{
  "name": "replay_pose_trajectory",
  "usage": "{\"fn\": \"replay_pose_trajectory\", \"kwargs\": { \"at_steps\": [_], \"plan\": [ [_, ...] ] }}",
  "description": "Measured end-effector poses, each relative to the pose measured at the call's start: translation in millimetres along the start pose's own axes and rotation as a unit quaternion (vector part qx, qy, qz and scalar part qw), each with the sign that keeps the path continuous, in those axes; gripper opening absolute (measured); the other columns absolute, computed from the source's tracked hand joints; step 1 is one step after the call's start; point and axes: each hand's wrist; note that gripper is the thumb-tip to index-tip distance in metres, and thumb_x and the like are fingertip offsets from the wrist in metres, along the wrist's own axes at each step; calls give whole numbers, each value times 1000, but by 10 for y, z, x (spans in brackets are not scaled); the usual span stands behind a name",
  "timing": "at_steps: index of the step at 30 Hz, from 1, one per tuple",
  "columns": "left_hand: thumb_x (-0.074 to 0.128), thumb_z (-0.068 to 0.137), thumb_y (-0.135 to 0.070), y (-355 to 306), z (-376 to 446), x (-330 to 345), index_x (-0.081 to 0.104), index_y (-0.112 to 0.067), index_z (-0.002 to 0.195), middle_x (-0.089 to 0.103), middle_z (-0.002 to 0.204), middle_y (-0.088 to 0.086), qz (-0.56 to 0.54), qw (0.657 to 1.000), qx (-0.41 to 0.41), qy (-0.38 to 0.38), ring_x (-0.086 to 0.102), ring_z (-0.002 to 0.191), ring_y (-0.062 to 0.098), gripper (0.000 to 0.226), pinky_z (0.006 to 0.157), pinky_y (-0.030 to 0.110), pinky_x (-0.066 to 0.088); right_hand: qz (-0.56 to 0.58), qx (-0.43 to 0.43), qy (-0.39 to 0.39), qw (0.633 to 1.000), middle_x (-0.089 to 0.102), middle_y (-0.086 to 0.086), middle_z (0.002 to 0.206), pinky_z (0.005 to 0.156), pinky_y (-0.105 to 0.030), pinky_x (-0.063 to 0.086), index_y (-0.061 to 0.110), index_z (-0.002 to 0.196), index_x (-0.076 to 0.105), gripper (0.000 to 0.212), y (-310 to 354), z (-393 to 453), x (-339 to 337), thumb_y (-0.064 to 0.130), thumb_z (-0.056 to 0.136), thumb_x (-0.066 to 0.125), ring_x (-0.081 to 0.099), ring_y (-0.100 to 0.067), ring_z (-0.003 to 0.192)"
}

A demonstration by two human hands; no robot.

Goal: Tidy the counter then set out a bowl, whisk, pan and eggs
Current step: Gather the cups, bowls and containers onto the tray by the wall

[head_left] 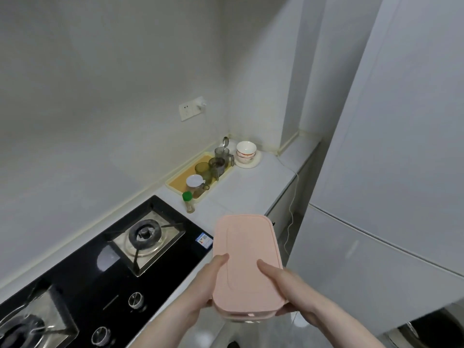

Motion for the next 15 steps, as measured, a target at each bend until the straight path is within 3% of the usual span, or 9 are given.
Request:
{"fn": "replay_pose_trajectory", "kwargs": {
  "at_steps": [5,9,12,15],
  "plan": [
    [46,104,-37,-508,503,78,67,-24,97,76,70,-11,-16,1000,-12,19,72,60,4,26,50,15,49,-6,8,-18,1000,79,5,97,74,-38,64,25,114,71,45,394,526,-341,63,91,58,75,-17,93],
    [47,100,-47,-756,981,63,67,-29,101,79,84,-8,-8,1000,-21,3,72,87,12,27,78,28,56,-18,6,-39,999,79,4,97,76,-42,65,28,112,69,46,614,958,-514,66,87,60,75,-19,91],
    [56,94,-53,-898,1287,72,67,-28,104,78,95,-2,-2,999,-42,-4,70,97,20,30,88,35,57,-10,19,-33,999,78,4,100,81,-46,63,28,113,67,48,731,1220,-633,67,85,60,75,-20,93],
    [65,79,-61,-1095,1568,109,68,-25,112,78,103,4,-43,998,-54,-1,70,103,27,49,96,46,57,-15,19,-21,999,76,4,105,79,-42,63,30,118,63,46,899,1470,-752,64,88,60,74,-19,93]
  ]
}}
Point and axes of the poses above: each hand's wrist, its own z-axis towards the middle knuckle, its own x-axis out of the palm, y = z × x
